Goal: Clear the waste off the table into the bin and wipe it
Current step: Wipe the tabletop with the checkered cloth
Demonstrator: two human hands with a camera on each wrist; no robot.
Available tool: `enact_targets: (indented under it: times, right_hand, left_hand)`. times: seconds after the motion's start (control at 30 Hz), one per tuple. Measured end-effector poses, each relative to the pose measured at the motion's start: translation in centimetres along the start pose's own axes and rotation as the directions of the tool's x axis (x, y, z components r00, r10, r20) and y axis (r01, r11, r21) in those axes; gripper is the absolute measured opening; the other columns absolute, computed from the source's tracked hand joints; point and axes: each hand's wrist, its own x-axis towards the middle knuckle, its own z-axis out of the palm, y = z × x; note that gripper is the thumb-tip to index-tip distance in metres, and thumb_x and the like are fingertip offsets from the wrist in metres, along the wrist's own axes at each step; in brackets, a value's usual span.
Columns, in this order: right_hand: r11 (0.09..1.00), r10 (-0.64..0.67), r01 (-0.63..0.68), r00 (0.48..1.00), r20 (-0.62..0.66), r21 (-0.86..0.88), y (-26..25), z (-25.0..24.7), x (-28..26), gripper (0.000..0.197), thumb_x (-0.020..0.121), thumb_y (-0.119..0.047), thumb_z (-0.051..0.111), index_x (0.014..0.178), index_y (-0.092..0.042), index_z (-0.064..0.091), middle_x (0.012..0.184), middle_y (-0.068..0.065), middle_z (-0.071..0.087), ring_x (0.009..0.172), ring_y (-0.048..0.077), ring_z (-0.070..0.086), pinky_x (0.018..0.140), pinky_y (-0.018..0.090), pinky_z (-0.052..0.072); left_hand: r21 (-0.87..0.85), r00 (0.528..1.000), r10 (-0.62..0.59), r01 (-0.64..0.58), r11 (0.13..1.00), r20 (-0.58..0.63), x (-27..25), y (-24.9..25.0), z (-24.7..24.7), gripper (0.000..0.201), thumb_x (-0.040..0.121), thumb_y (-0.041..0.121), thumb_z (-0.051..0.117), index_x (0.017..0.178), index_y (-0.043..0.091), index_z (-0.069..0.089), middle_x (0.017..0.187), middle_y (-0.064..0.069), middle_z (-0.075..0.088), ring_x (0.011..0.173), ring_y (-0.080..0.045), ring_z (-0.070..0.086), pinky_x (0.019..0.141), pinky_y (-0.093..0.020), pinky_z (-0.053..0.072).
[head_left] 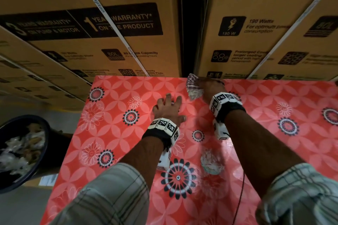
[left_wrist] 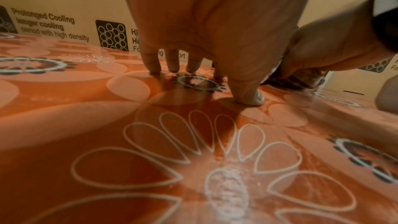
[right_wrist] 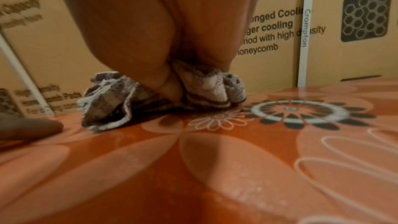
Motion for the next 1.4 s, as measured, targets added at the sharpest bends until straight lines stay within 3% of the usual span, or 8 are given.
enact_targets:
  times: [0.07, 0.2, 0.37, 0.47, 0.6, 0.87, 1.23, 1.4]
  right_hand:
    - [1.0, -0.02, 0.02, 0.995, 0.096, -0.002, -0.8, -0.6, -1.1, 0.043, 0.097, -0.016, 0.044, 0.14, -0.022, 0.045, 0.146, 0.003, 0.044, 0.13, 0.024, 0.046, 0.107, 0.03, 0.032]
    - [0.999, -0.031, 0.032, 0.995, 0.091, -0.004, -2.2, 0.2, -6.1, 0.04, 0.088, -0.015, 0.056, 0.127, -0.019, 0.056, 0.13, 0.006, 0.059, 0.109, 0.024, 0.061, 0.094, 0.035, 0.05]
    - [0.998, -0.046, 0.04, 0.992, 0.115, 0.055, -2.4, 1.4, -9.4, 0.069, 0.081, -0.023, 0.068, 0.142, -0.014, 0.04, 0.149, 0.01, 0.037, 0.136, 0.028, 0.035, 0.115, 0.042, 0.026]
    - [0.999, -0.025, 0.024, 0.999, 0.04, 0.033, -1.8, 1.6, -6.8, 0.061, 0.083, 0.0, 0.057, 0.141, -0.016, 0.042, 0.148, 0.009, 0.04, 0.134, 0.029, 0.037, 0.112, 0.044, 0.031]
    - [1.0, -0.018, 0.018, 0.999, 0.047, -0.005, -1.6, 1.4, -5.2, 0.063, 0.082, 0.005, 0.048, 0.142, -0.013, 0.04, 0.148, 0.012, 0.038, 0.134, 0.033, 0.037, 0.112, 0.043, 0.031]
    - [0.992, -0.114, 0.112, 0.992, 0.045, 0.052, -1.4, 3.9, -12.1, 0.068, 0.076, -0.011, 0.072, 0.138, -0.013, 0.045, 0.144, 0.012, 0.044, 0.133, 0.03, 0.041, 0.112, 0.047, 0.03]
    - [1.0, -0.017, 0.02, 0.989, 0.145, -0.02, -3.5, 1.9, -11.8, 0.062, 0.086, 0.001, 0.048, 0.144, -0.016, 0.038, 0.152, 0.008, 0.033, 0.138, 0.028, 0.033, 0.113, 0.037, 0.028]
    - [0.995, -0.065, 0.059, 0.994, 0.083, 0.076, -3.9, 3.4, -19.0, 0.062, 0.082, 0.006, 0.048, 0.139, -0.018, 0.046, 0.149, 0.006, 0.039, 0.136, 0.023, 0.037, 0.114, 0.032, 0.027]
  left_hand:
    - [0.006, 1.0, -0.007, 0.007, 1.0, -0.017, -0.1, 0.1, 0.0, 0.081, 0.087, 0.057, 0.056, 0.152, 0.033, 0.014, 0.161, -0.009, 0.01, 0.14, -0.043, 0.02, 0.109, -0.057, 0.029]
    - [0.012, 0.999, -0.025, 0.025, 1.0, -0.03, -0.4, 0.4, 0.1, 0.081, 0.087, 0.059, 0.056, 0.151, 0.033, 0.015, 0.161, -0.01, 0.012, 0.139, -0.043, 0.023, 0.107, -0.057, 0.032]
    - [-0.009, 0.997, -0.012, 0.012, 1.0, -0.078, -1.0, 0.5, 0.1, 0.07, 0.088, 0.053, 0.058, 0.146, 0.031, 0.027, 0.157, -0.012, 0.021, 0.135, -0.04, 0.03, 0.104, -0.054, 0.036]
    - [-0.023, 0.996, 0.022, -0.024, 0.999, -0.087, -2.3, 1.2, 0.1, 0.071, 0.082, 0.053, 0.064, 0.141, 0.025, 0.036, 0.152, -0.01, 0.03, 0.131, -0.035, 0.035, 0.102, -0.05, 0.039]
    - [-0.027, 0.998, 0.047, -0.046, 0.999, 0.031, -4.1, 2.0, 1.3, 0.094, 0.075, 0.053, 0.073, 0.149, 0.02, 0.024, 0.16, -0.008, 0.015, 0.141, -0.038, 0.021, 0.108, -0.052, 0.034]
    - [-0.079, 1.0, 0.015, -0.013, 0.997, 0.02, -4.3, 2.1, 1.4, 0.097, 0.076, 0.048, 0.075, 0.15, 0.019, 0.02, 0.161, -0.007, 0.013, 0.144, -0.037, 0.016, 0.111, -0.053, 0.029]
    - [0.045, 0.991, 0.098, -0.102, 0.994, 0.094, -9.8, 3.3, 2.2, 0.087, 0.071, 0.054, 0.076, 0.139, 0.015, 0.038, 0.138, -0.012, 0.035, 0.124, -0.035, 0.036, 0.091, -0.044, 0.046]
    - [0.081, 0.991, 0.112, -0.118, 0.99, 0.07, -13.0, 3.4, 4.4, 0.105, 0.074, 0.054, 0.074, 0.151, 0.011, 0.018, 0.156, -0.015, 0.015, 0.137, -0.039, 0.024, 0.105, -0.05, 0.037]
